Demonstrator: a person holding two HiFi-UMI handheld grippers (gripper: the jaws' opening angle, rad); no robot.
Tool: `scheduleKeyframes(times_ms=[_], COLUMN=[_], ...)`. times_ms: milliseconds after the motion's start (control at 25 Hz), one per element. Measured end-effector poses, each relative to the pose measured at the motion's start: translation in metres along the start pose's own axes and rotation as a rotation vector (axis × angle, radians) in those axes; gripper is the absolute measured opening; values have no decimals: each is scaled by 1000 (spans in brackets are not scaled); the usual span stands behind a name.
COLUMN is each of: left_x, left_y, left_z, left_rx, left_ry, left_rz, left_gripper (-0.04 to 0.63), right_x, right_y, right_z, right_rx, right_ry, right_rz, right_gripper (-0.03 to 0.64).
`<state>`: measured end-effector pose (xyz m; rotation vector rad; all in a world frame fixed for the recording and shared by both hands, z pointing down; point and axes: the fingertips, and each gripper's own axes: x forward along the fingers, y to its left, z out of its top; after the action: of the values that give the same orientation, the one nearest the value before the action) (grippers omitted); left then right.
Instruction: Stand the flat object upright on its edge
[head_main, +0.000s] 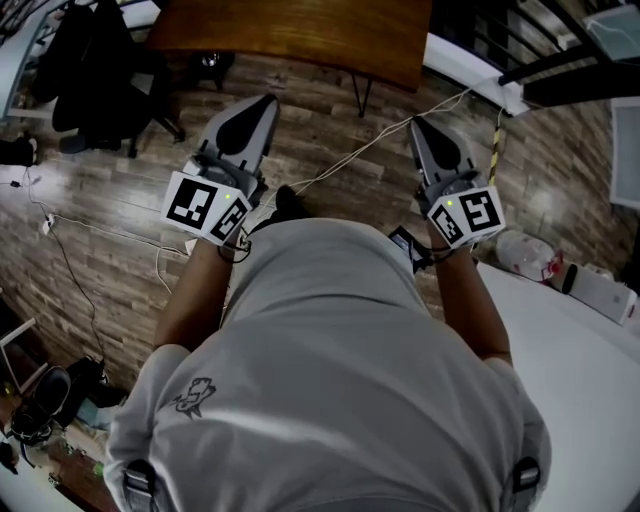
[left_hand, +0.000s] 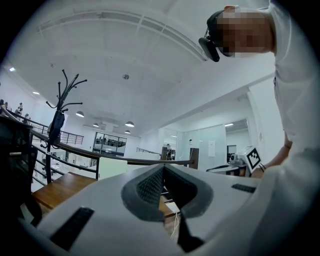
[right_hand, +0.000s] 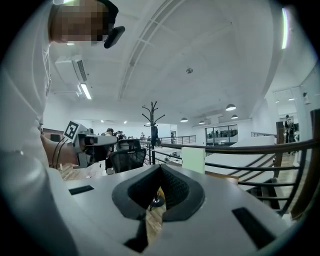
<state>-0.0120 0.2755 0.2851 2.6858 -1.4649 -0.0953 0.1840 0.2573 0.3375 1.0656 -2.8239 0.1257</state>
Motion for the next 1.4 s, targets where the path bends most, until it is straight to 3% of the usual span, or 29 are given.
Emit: scheduleKeyframes(times_ms=[440, 800, 1400], left_x=[-21, -52, -70], left_y=[-98, -168, -183], left_z=[-24, -37, -32], left_rx=[15, 32, 39], left_ry=[26, 65, 54], left_rz=[57, 84, 116], left_gripper=[12, 12, 14], right_x=[-88, -143, -157], right_y=[3, 27, 45], right_z=[-22, -41, -31], right_rx=[-36, 3, 2], right_ry=[10, 12, -32], right_rz=[74, 135, 159], right_gripper=[32, 32, 32])
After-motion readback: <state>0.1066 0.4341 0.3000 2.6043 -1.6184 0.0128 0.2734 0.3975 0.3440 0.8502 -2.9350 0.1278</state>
